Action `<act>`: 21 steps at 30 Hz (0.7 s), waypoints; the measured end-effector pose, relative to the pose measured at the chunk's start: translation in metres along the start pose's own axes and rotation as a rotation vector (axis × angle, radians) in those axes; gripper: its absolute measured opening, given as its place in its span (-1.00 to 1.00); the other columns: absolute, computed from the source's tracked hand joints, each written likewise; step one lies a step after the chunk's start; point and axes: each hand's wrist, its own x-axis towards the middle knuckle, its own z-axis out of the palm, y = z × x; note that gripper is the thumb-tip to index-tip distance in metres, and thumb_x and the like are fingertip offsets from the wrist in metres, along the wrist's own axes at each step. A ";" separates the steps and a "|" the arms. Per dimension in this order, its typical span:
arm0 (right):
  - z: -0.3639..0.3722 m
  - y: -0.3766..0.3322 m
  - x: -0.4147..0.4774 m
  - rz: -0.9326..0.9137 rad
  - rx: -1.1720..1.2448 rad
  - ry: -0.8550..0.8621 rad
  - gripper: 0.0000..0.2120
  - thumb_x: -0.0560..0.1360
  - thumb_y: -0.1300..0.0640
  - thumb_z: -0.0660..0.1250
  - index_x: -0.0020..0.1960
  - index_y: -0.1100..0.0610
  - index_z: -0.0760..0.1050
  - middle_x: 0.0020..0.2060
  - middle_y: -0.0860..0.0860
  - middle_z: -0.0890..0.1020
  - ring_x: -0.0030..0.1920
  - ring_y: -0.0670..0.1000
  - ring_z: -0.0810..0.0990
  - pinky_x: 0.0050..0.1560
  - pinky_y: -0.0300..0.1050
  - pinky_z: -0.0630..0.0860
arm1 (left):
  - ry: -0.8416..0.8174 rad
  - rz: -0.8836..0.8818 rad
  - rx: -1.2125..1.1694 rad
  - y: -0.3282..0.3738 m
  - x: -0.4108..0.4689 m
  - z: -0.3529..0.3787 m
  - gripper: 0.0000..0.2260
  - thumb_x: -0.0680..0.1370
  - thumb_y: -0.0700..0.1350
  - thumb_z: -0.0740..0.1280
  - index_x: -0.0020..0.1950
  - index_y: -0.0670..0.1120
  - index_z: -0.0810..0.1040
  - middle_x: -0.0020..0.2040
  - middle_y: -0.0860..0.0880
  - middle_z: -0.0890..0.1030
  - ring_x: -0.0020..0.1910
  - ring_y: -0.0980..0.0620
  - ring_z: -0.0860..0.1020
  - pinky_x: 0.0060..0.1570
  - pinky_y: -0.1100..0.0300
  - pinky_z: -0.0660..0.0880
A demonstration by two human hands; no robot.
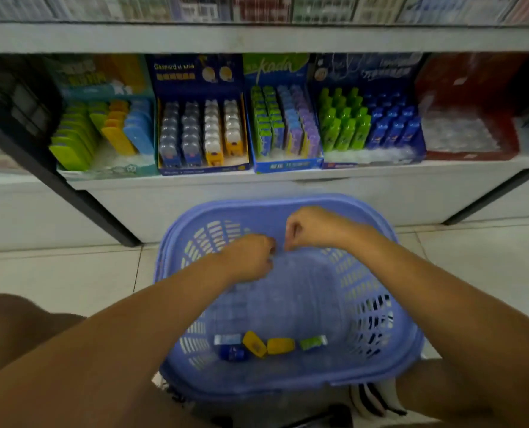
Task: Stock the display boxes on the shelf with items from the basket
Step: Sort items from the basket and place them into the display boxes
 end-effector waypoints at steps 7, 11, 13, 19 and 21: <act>0.137 0.047 -0.011 0.059 -0.181 -0.652 -0.54 0.47 0.16 0.40 0.34 0.19 0.42 0.24 0.15 0.53 0.14 0.13 0.52 0.10 -0.12 0.40 | -0.441 -0.167 -0.052 -0.032 -0.006 0.106 -0.55 0.55 -0.18 0.29 0.43 -0.14 0.34 0.42 -0.16 0.36 0.37 -0.13 0.36 0.27 0.13 0.31; 0.175 0.064 -0.008 0.026 -0.264 -0.789 -0.65 0.44 0.20 0.42 0.21 0.25 0.51 0.19 0.20 0.56 0.09 0.13 0.56 0.17 0.00 0.50 | -0.531 -0.235 -0.082 -0.047 -0.009 0.145 -0.61 0.46 -0.11 0.41 0.26 -0.18 0.49 0.27 -0.24 0.49 0.25 -0.18 0.48 0.18 0.08 0.44; 0.187 0.067 -0.006 -0.018 -0.297 -0.799 -0.68 0.43 0.19 0.43 0.15 0.27 0.53 0.14 0.21 0.57 0.05 0.16 0.56 0.12 -0.01 0.49 | -0.578 -0.267 -0.110 -0.052 -0.008 0.154 -0.71 0.35 -0.10 0.46 0.02 -0.16 0.59 0.08 -0.24 0.60 0.09 -0.19 0.58 -0.05 0.08 0.50; 0.202 0.068 -0.001 -0.034 -0.327 -0.790 -0.77 0.45 0.21 0.40 0.05 0.32 0.55 0.12 0.27 0.55 0.10 0.24 0.54 0.09 0.01 0.46 | -0.562 -0.286 -0.177 -0.060 0.007 0.168 -0.64 0.35 0.06 0.48 -0.08 -0.21 0.63 -0.06 -0.23 0.63 -0.06 -0.17 0.61 -0.13 0.07 0.52; 0.195 0.069 0.006 0.071 -0.139 -0.649 -0.83 0.52 0.22 0.30 0.07 0.29 0.50 0.21 0.28 0.51 0.17 0.21 0.51 0.12 -0.05 0.37 | -0.554 -0.277 -0.199 -0.062 0.009 0.169 -0.58 0.39 0.06 0.48 0.04 -0.24 0.59 0.05 -0.25 0.60 0.02 -0.19 0.58 -0.04 0.03 0.50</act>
